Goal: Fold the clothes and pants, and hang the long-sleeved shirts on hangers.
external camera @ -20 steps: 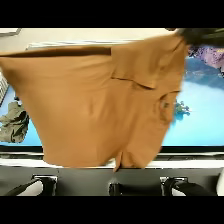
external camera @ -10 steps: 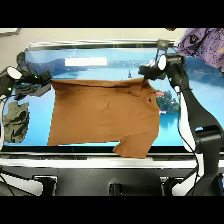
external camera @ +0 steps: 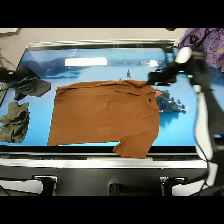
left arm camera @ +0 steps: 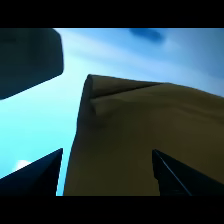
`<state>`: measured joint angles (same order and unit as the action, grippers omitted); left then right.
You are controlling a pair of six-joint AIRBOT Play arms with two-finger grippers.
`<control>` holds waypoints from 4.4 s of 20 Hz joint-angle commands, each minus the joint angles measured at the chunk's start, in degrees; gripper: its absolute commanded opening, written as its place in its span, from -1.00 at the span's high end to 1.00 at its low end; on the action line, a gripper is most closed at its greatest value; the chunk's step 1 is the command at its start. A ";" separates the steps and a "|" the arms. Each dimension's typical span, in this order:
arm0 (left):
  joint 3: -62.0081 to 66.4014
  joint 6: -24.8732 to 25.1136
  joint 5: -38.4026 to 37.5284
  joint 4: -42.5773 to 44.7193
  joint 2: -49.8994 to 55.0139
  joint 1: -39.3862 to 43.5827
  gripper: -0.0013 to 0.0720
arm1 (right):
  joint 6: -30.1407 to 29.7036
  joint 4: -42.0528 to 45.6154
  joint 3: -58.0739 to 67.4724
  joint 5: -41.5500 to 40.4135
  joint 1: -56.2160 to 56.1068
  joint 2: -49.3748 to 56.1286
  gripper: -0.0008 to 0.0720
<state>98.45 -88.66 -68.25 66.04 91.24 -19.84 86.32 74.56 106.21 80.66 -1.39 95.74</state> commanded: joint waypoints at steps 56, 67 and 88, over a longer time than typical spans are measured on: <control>-68.13 15.67 4.46 -10.49 -20.65 -13.86 -0.27 | -30.18 -38.80 -71.54 -8.35 25.77 -15.34 0.90; -47.10 13.33 1.49 -16.26 -21.38 -3.72 0.93 | -17.20 -28.48 -53.29 -16.11 12.24 -26.93 0.91; 12.98 -12.48 -5.77 21.79 -45.38 3.76 0.93 | 14.58 0.33 13.40 -9.55 5.14 -50.12 0.91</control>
<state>112.73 -99.77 -71.20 85.47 47.51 -16.12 95.22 71.85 119.13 69.80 3.79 46.68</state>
